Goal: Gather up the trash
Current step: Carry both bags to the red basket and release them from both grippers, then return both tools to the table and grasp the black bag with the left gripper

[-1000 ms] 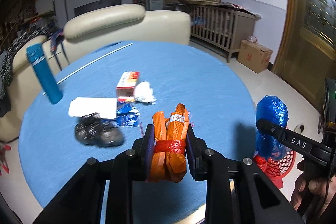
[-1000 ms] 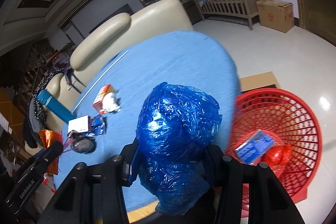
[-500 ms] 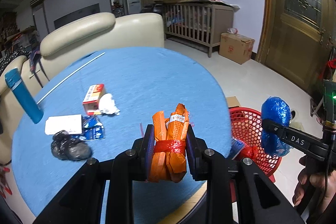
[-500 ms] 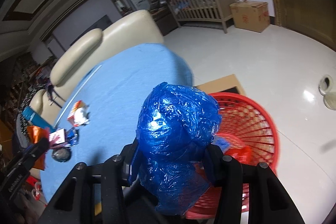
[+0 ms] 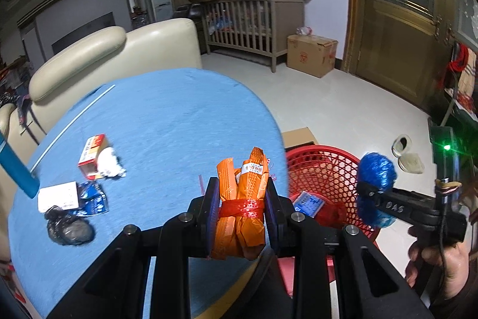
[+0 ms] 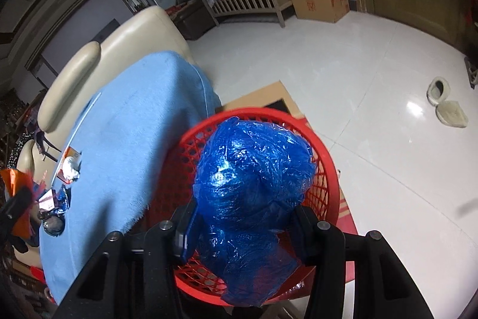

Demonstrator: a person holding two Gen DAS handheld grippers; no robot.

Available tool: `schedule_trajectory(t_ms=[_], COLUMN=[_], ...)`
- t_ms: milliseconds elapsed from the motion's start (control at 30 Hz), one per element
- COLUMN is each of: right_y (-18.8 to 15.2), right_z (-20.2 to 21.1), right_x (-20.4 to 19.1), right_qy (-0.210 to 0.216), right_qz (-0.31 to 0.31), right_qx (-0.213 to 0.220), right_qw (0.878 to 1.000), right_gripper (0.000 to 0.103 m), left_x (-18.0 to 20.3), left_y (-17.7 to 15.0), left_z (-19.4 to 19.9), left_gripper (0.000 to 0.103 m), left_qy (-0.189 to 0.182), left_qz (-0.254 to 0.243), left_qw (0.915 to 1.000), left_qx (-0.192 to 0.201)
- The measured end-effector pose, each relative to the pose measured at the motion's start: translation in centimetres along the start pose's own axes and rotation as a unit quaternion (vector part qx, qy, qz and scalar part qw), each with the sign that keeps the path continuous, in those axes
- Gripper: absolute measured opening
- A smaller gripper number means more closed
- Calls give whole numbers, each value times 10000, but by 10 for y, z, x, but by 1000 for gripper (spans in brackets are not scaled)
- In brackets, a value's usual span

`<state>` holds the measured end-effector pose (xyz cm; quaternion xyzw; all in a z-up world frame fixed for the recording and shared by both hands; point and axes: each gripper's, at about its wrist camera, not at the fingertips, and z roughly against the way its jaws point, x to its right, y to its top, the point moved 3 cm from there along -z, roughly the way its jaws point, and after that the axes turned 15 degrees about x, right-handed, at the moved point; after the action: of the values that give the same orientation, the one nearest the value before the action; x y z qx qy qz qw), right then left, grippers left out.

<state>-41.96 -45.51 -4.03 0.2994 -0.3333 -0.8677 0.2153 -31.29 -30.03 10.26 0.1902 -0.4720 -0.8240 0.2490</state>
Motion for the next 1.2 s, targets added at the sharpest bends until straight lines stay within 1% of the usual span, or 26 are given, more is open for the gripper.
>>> schedule_trajectory(t_ms=[33,100,133,267,533,767,1033,1100,1133,1167,1200], right_y=[-2,-5,-7,-4,14,22,28,30,31,31,32], right_z=[-2,-9,-12,-9,7,14,21,23,23,24,25], right_x=[1,4,5,11,43,67,79,80,80,80,80], right_qy=[-13,-2,42,51,-64,-117,-112,-112,-108,-104,-95], right_qz=[6,-1,-41,-74,-476,-737,-858,-884,-891,-894,-891], right_qx=[-35,-199,-287,-187,167,302,427,456,467,482,495], right_qw=[10000,9998,9996,9998,9987,9968,9953,9950,9949,9948,9947], right_gripper=[55,63,69,74,75,75,75,75,75,75,75], left_x=[3,11,16,31,65,98,117,120,120,118,115], left_y=[0,1,1,2,-2,-11,-20,-22,-22,-22,-21], left_z=[-2,-6,-10,-20,-41,-61,-79,-83,-84,-83,-82], left_gripper=[30,29,29,30,30,30,30,36,42,61,73], left_qy=[-20,-68,-106,-206,-508,-835,-1039,-1129,-1113,-1060,-985], left_qz=[-22,-64,-87,-158,-286,-403,-499,-464,-455,-459,-463], left_qw=[10000,9999,9999,9996,9976,9933,9886,9867,9867,9875,9888], left_qx=[-11,-41,-65,-143,-365,-689,-965,-1070,-1091,-1075,-1024])
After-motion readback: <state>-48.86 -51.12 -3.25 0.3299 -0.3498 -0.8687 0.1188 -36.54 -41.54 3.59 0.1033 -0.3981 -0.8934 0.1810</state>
